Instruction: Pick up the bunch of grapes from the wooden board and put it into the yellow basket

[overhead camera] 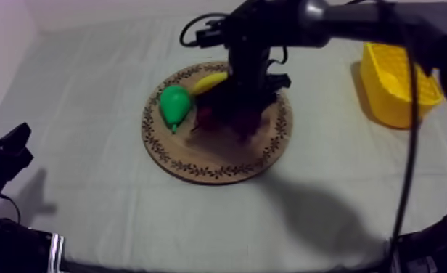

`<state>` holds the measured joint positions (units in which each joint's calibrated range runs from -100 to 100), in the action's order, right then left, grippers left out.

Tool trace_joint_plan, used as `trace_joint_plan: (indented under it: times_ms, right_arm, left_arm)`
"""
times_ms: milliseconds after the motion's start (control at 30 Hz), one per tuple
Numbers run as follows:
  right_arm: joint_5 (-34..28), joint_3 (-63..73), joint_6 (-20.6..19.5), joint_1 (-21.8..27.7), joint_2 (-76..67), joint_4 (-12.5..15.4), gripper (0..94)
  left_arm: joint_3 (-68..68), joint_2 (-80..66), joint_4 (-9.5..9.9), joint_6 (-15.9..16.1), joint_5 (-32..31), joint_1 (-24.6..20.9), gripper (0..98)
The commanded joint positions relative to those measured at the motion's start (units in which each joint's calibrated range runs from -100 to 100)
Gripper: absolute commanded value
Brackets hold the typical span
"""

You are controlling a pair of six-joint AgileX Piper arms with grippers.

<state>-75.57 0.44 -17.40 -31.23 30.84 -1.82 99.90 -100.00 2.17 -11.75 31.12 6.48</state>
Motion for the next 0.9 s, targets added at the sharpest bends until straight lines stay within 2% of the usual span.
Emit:
trace_joint_plan:
  times_ms: [0, 233, 467, 633, 867]
  right_arm:
    - [-0.7, -1.2, 0.5, 0.5, -6.5, -0.7, 12.0]
    - [-4.6, -3.8, 3.1, 4.3, -20.2, -3.0, 13.0]
    - [-7.0, -4.1, 8.1, 11.3, -29.8, -5.6, 13.0]
    - [-4.4, -4.5, 12.4, 18.2, -34.1, -6.9, 13.2]
    - [1.5, -4.9, 17.0, 28.0, -35.9, -7.3, 13.4]
  left_arm:
    - [0.0, 0.0, 0.0, 0.0, 0.0, 0.0, 0.1]
    - [0.0, 0.0, 0.0, 0.0, 0.0, 0.0, 0.1]
    - [0.0, 0.0, 0.0, 0.0, 0.0, 0.0, 0.1]
    - [0.0, 0.0, 0.0, 0.0, 0.0, 0.0, 0.1]
    - [0.0, 0.0, 0.0, 0.0, 0.0, 0.0, 0.1]
